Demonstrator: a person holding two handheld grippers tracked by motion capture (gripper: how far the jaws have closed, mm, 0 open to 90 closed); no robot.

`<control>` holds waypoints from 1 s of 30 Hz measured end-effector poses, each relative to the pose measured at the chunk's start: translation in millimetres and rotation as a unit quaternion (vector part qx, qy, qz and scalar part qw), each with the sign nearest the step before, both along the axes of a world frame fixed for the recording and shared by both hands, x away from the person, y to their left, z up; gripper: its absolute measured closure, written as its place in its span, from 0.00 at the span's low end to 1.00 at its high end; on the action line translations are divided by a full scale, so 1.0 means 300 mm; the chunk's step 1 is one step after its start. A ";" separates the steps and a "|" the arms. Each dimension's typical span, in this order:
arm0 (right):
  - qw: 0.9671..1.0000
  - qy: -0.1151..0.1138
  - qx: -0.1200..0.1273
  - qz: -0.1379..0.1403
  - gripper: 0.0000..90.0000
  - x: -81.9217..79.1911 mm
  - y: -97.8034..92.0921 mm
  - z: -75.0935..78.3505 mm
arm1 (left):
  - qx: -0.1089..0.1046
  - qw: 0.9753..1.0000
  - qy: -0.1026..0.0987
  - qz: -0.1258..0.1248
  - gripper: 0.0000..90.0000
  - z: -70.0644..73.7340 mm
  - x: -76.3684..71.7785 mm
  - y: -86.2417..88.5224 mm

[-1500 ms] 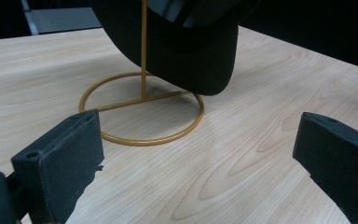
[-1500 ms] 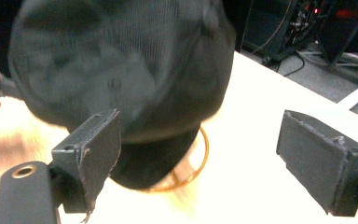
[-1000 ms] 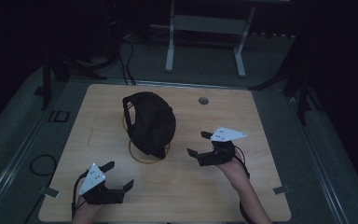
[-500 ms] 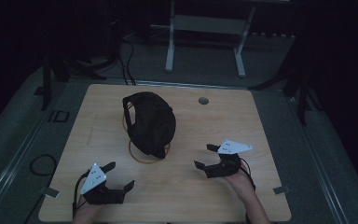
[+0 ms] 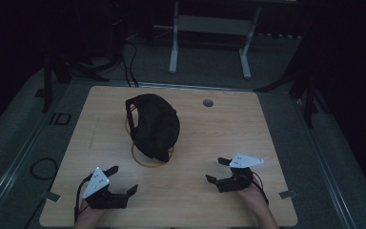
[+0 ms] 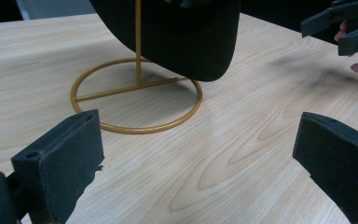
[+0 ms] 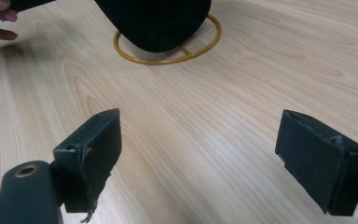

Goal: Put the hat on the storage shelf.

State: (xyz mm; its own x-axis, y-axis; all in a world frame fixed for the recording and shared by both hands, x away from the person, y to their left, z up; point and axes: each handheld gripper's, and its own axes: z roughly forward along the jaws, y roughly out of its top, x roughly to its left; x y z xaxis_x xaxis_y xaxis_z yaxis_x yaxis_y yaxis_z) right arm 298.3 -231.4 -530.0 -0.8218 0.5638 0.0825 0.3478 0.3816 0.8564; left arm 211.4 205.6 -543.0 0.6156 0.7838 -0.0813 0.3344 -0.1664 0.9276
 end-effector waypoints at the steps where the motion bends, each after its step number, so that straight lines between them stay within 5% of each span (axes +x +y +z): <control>1: 1.000 0.001 -0.001 -0.002 0.16 -0.003 -0.006 -0.002 | -0.001 1.000 0.001 -0.001 0.02 0.000 0.000 0.000; 20: 1.000 0.004 -0.022 -0.018 0.16 -0.052 -0.123 -0.045 | 0.001 1.000 0.006 -0.001 0.02 -0.008 0.004 0.001; 30: 0.999 0.001 -0.012 -0.040 0.16 -0.059 -0.177 -0.055 | 0.002 1.000 0.009 -0.001 0.02 -0.013 0.004 -0.002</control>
State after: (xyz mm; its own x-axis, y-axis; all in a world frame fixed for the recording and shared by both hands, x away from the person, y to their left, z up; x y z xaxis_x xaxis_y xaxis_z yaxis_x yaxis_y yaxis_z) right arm 280.7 -284.4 -546.5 -0.7734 0.6301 0.0699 0.3807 0.3735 0.8459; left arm 212.6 205.0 -546.9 0.6164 0.7823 -0.0899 0.3509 -0.1706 0.9207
